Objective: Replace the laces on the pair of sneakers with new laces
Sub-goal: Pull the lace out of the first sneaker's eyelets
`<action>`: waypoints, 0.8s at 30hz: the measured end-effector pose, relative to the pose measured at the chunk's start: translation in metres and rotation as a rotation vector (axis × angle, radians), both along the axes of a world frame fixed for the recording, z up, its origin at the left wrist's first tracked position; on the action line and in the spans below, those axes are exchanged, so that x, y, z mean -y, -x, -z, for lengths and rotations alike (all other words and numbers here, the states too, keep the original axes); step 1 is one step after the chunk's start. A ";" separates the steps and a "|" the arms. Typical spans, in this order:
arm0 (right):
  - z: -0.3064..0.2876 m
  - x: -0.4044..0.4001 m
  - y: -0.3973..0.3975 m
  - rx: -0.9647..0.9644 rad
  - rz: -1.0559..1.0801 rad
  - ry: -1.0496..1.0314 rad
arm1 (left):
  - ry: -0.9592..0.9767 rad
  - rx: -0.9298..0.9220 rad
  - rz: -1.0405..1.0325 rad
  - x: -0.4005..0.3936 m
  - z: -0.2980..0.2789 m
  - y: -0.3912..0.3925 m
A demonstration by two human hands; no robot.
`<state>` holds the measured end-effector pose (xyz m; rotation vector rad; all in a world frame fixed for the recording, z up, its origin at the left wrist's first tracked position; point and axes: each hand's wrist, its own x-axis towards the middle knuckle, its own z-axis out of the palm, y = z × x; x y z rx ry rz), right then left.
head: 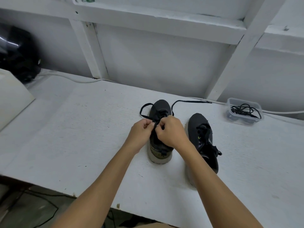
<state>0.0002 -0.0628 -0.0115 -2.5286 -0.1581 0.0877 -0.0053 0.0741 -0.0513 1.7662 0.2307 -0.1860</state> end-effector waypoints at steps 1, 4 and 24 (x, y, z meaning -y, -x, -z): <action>-0.002 -0.001 -0.001 -0.013 0.004 0.007 | -0.051 0.031 0.005 0.000 -0.002 0.001; -0.005 -0.001 -0.004 -0.058 -0.005 0.025 | -0.121 0.109 0.026 0.000 -0.005 0.003; 0.003 0.006 0.001 -0.060 -0.002 -0.054 | -0.099 0.077 0.138 -0.008 -0.006 -0.004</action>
